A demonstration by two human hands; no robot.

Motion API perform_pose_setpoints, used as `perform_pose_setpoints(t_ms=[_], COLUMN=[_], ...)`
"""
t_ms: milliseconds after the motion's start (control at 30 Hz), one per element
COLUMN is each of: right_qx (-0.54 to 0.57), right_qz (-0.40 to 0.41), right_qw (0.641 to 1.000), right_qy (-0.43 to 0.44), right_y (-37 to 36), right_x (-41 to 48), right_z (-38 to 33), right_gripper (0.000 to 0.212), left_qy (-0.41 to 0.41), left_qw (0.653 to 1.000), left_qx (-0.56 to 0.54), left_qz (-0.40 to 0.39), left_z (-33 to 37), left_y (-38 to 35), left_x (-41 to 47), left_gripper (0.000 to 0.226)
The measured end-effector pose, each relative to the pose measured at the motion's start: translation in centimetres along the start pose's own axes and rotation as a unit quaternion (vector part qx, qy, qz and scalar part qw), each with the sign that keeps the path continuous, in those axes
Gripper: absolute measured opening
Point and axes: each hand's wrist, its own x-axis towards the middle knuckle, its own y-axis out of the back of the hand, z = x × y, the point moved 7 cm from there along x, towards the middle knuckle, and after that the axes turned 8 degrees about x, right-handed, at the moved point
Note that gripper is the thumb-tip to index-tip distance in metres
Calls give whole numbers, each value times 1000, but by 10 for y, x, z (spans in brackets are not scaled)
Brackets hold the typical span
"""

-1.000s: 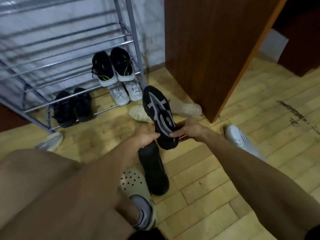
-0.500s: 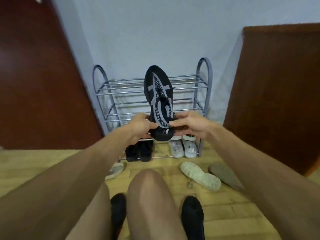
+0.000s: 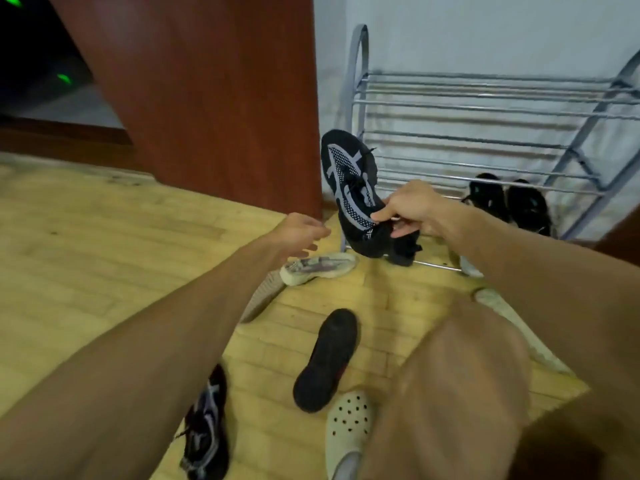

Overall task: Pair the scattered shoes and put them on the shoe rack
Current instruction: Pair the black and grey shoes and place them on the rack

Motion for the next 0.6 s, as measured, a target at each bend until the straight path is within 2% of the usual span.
perform_pose_setpoints(t_ms=[133,333,500,600], right_qx=[-3,-19,-59,-70], right_qz=[-22,-100,-165,-171], right_qw=[997,982,962,956], right_qy=[-73,-156,-209,-228], right_y=[-67,-195,-270,-284], right_x=[27,25,-5,-17], right_z=[41,116,189,226], right_gripper=[38,43,43,41], left_qy=[68,188,263,332], left_qw=[997,981,961,939], left_qx=[-29,-38,76,79], left_qz=[12,27,47,36], left_z=[-86,-233,-349,-413], left_y=[12,10,17,13], left_x=[9,-4,-44,-80], left_gripper=[24,39,29,57])
